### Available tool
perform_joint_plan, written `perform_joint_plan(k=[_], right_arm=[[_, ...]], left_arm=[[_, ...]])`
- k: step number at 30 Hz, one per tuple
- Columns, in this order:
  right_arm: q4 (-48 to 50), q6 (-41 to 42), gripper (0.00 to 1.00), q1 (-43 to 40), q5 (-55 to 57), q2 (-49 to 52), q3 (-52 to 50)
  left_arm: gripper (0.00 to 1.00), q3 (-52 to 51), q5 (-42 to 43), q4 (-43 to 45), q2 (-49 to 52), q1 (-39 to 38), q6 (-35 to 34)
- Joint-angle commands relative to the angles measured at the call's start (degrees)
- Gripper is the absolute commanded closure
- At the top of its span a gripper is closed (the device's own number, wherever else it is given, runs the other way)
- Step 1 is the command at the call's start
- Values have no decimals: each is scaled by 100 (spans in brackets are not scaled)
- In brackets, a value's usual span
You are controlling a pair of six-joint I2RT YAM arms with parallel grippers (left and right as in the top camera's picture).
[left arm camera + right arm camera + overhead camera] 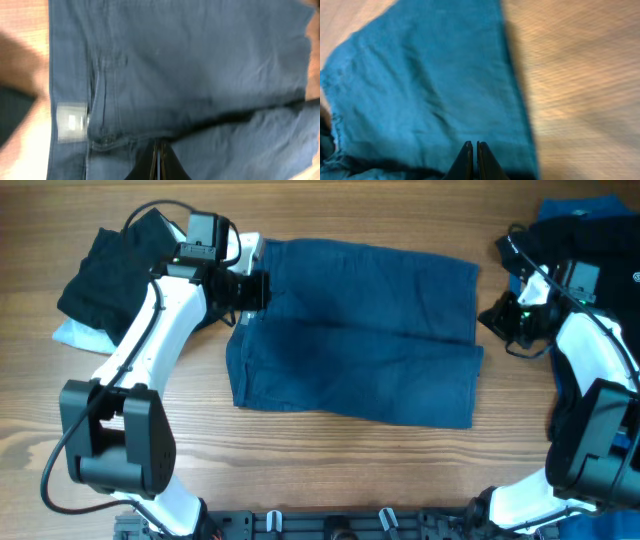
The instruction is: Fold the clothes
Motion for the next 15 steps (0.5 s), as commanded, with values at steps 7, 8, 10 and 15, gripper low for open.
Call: perform_joint_plan(k=[7, 8, 10, 15], right_arm=[[780, 1480, 96, 1064, 264, 1176, 101], [800, 1803, 96, 1108, 264, 1386, 101], [852, 2146, 96, 1178, 282, 1685, 101], [1685, 2811, 96, 1456, 280, 2435, 103]], left_arm=[[96, 28, 177, 1093, 1440, -83, -214], [96, 28, 160, 1222, 1598, -83, -275], [96, 28, 140, 1377, 1847, -83, -367], [96, 28, -181, 2299, 2629, -68, -1174]])
